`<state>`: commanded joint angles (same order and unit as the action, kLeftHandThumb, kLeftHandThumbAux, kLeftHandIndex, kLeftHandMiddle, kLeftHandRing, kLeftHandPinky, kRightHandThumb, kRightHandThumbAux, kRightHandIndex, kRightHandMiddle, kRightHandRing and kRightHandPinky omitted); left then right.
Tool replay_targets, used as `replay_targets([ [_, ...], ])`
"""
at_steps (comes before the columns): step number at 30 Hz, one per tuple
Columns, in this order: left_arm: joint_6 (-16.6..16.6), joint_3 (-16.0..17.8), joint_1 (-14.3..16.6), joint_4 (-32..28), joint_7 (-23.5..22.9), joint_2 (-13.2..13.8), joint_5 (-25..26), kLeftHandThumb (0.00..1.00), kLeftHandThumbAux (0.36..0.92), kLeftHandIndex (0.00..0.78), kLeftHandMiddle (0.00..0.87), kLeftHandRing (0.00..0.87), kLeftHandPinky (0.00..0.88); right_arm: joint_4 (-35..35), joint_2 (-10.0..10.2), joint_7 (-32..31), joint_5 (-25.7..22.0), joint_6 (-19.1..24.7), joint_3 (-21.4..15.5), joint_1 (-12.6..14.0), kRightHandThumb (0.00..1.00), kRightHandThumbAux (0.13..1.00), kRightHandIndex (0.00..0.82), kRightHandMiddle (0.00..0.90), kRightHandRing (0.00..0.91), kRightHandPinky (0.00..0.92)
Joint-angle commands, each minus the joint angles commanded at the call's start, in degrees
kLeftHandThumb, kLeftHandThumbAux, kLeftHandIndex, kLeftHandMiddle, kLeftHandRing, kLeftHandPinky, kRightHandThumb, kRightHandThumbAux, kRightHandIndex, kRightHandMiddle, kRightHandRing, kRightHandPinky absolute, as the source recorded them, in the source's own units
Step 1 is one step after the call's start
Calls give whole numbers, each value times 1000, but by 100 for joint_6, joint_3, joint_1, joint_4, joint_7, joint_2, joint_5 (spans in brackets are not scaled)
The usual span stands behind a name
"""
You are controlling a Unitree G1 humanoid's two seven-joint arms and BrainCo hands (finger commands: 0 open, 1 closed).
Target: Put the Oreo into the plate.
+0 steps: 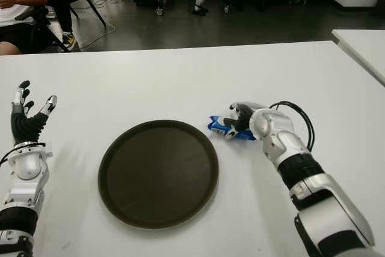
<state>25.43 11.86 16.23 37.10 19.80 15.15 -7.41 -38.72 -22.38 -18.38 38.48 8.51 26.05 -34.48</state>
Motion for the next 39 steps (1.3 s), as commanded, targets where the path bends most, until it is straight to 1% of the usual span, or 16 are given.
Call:
replay_targets([
  [1, 0, 0, 0, 0, 0, 0, 0, 0, 595, 16, 0, 0, 0, -15, 12, 60, -4, -9, -10, 4, 467, 724, 338, 232, 184, 72],
  [2, 0, 0, 0, 0, 0, 0, 0, 0, 595, 16, 0, 0, 0, -27, 19, 97, -8, -15, -15, 4, 544, 726, 367, 245, 204, 104],
  [3, 0, 0, 0, 0, 0, 0, 0, 0, 595, 16, 0, 0, 0, -42, 37, 162, -13, -8, -30, 9, 593, 727, 385, 254, 218, 125],
  [4, 0, 0, 0, 0, 0, 0, 0, 0, 595, 16, 0, 0, 0, -61, 60, 227, -18, 11, -46, 12, 612, 727, 392, 265, 236, 155],
  [5, 0, 0, 0, 0, 0, 0, 0, 0, 595, 16, 0, 0, 0, -87, 82, 277, -23, 31, -58, 10, 639, 727, 403, 293, 280, 204],
  [6, 0, 0, 0, -1, 0, 0, 0, 0, 595, 16, 0, 0, 0, -108, 96, 310, -28, 43, -64, 7, 657, 727, 410, 341, 340, 264],
  [8, 0, 0, 0, -1, 0, 0, 0, 0, 595, 16, 0, 0, 0, -170, 120, 376, -32, 41, -67, -5, 673, 727, 416, 393, 396, 312],
  [11, -1, 0, 0, -1, 0, 0, 0, 0, 595, 16, 0, 0, 0, -231, 132, 446, -34, 11, -73, -13, 685, 726, 420, 443, 435, 339],
  [13, -1, 0, 0, -1, 0, 0, 0, 0, 595, 16, 0, 0, 0, -253, 134, 468, -33, -2, -74, -17, 688, 726, 421, 459, 442, 345],
  [15, -1, 0, 0, -1, 0, 0, 0, 0, 595, 16, 0, 0, 0, -270, 135, 472, -35, -13, -78, -22, 690, 725, 422, 477, 455, 372],
  [19, -1, 0, 0, -1, 0, 0, 0, 0, 595, 16, 0, 0, 0, -299, 137, 441, -49, -30, -89, -39, 691, 726, 422, 483, 458, 382],
  [25, -1, 0, 0, -1, 0, 0, 0, 0, 595, 16, 0, 0, 0, -323, 147, 377, -89, 10, -105, -62, 691, 728, 421, 503, 499, 453],
  [39, 3, 4, 1, 7, -6, 6, 5, 0, 595, 16, 0, 0, 0, -270, 145, 385, -181, 102, -105, -56, 691, 730, 421, 510, 529, 507],
])
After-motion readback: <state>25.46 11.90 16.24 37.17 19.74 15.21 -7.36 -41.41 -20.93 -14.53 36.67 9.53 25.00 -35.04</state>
